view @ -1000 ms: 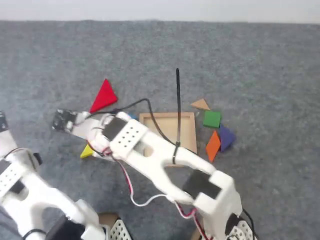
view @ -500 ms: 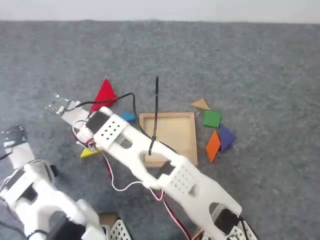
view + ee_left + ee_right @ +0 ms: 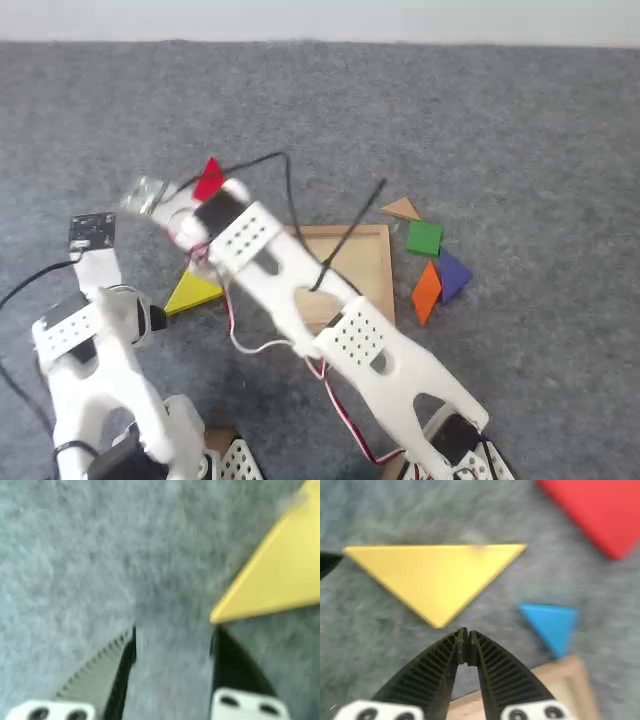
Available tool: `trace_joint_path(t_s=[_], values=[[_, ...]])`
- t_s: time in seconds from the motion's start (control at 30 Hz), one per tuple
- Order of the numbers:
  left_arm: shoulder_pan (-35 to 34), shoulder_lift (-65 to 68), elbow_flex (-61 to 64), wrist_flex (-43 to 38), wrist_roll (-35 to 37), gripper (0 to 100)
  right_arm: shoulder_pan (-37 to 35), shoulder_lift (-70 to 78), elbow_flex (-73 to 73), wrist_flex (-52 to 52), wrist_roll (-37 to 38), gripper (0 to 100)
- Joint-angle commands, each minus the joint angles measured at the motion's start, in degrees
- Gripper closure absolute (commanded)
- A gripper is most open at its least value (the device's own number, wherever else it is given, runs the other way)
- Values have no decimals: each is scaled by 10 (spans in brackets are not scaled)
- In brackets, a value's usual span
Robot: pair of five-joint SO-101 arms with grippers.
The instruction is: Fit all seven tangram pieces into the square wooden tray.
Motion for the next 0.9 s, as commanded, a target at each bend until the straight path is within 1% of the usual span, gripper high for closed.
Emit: trace_joint_path(t_s=[0.0,0.03,0.1,0.17,0.2,0.3,0.37,0.47,0.57,0.67,0.73,0.87], values=[[6,-16,-11,-15,11,768,17,-8,-121,-15,10,982],[6,-16,-10,-13,16,768,17,-7,-128,-40,5,982],[6,-16,-10,-11,25,768,14,4,-119,-107,-31,982],[6,-16,-8,0,25,768,2,23,-85,-164,-70,982],[6,-16,-8,11,25,768,-2,31,-65,-182,-78,982],[5,-16,-7,26,18,768,-7,46,-28,-184,-76,983],[-7,-16,-7,27,5,769,1,51,-21,-170,-76,983],[-25,-16,-8,25,1,769,9,51,-18,-126,-46,983],[-25,-15,-7,25,0,769,2,47,-23,-63,8,983],[-25,-15,-7,28,-22,769,-15,46,-25,-7,68,983],[-26,-15,-7,28,-28,769,-17,38,-38,0,93,983],[-27,-16,2,28,-26,769,3,8,-113,-40,93,983]])
